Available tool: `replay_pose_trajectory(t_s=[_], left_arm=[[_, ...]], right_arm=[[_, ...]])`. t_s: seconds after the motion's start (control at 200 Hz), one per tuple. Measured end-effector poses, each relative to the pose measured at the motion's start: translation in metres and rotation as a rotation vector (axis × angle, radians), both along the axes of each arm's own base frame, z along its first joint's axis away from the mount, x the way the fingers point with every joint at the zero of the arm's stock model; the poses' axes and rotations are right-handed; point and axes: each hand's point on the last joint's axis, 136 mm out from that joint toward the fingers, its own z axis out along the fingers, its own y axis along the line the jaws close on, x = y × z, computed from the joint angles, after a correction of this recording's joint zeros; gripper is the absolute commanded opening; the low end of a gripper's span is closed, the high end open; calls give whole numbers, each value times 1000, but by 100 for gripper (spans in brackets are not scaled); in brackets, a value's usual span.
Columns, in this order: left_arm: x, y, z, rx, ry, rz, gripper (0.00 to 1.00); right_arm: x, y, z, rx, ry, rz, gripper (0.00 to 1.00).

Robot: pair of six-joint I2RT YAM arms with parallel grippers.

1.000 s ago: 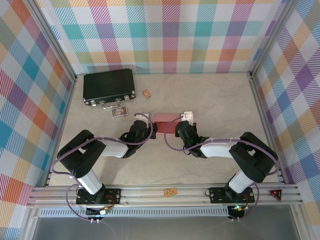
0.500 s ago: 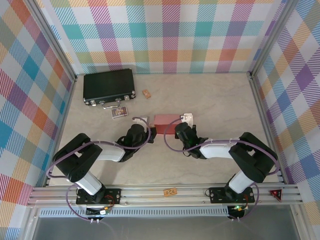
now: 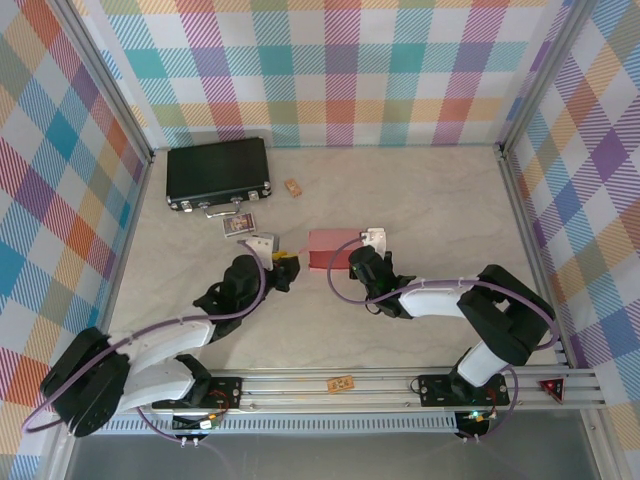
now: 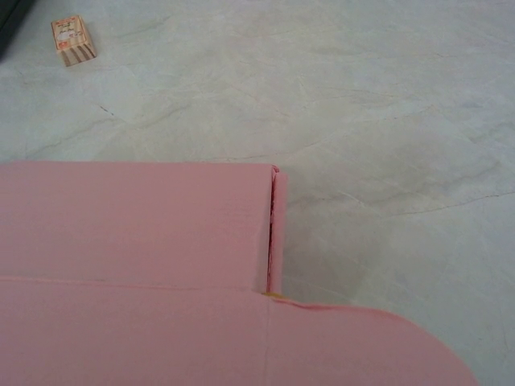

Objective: Fold the paper box

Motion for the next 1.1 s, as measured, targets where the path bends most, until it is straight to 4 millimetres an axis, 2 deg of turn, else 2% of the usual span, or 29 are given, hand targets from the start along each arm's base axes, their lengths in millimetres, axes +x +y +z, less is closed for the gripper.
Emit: replay_pose_trajectory(t_s=[0.105,0.22,0.42,0.555,0.665,0.77,0.97,1.1], left_arm=[[-1,14,3,22,16,62,39],[8,19,8,56,65,118,38],[49,15,36,40,122,187,35],[81,-4,38,46,195,157,29],[100,-27,27,69,271,94,21],[108,-48,9,89,348,22,17],[100,-64,-35,122,496,-58,14],[92,-68,-52,131,558,-89,13]], right_arm=[[-1,1,-2,-2,4,1,4],[-3,2,-4,-8,10,7,4],[-5,1,-6,-22,14,1,4],[-6,-1,-6,-31,14,-4,4],[-6,-1,-7,-33,17,-7,5],[-7,-2,-8,-33,21,-9,6],[-7,-4,-9,-35,26,-21,11],[-10,-7,-15,-55,49,-23,14]])
